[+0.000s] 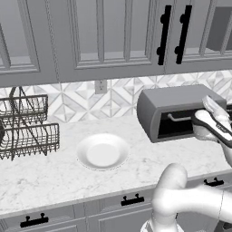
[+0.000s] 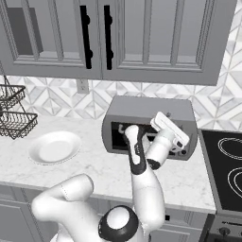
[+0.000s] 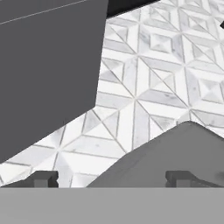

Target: Pick up the kebab skewer and baguette bread, and place them inside the toaster oven. Close the toaster oven door and start by setting the timer.

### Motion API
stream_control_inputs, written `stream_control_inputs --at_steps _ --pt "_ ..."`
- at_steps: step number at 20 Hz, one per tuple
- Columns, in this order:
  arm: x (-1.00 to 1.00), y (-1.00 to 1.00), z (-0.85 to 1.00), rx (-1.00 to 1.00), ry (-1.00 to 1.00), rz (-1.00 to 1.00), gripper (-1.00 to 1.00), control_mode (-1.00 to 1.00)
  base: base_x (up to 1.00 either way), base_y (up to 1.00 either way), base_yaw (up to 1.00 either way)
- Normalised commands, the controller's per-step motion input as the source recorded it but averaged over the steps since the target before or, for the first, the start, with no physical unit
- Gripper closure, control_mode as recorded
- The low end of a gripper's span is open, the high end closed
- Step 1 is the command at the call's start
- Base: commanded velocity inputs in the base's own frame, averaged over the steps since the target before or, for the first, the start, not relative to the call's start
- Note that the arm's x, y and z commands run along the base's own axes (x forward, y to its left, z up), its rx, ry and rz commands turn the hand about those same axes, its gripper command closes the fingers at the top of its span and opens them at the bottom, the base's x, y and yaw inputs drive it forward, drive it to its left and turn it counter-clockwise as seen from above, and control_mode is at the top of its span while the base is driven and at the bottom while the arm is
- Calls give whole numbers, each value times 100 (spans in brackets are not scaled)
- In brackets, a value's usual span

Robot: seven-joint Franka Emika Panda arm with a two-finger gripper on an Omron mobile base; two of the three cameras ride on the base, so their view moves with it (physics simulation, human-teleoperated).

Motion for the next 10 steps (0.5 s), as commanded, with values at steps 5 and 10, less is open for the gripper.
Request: stream_control_inputs --at_steps 5,10 --pt "-30 -11 74 5 0 0 -100 -100 0 0 0" --pt "-89 -36 61 6 1 0 -100 -100 0 0 0"
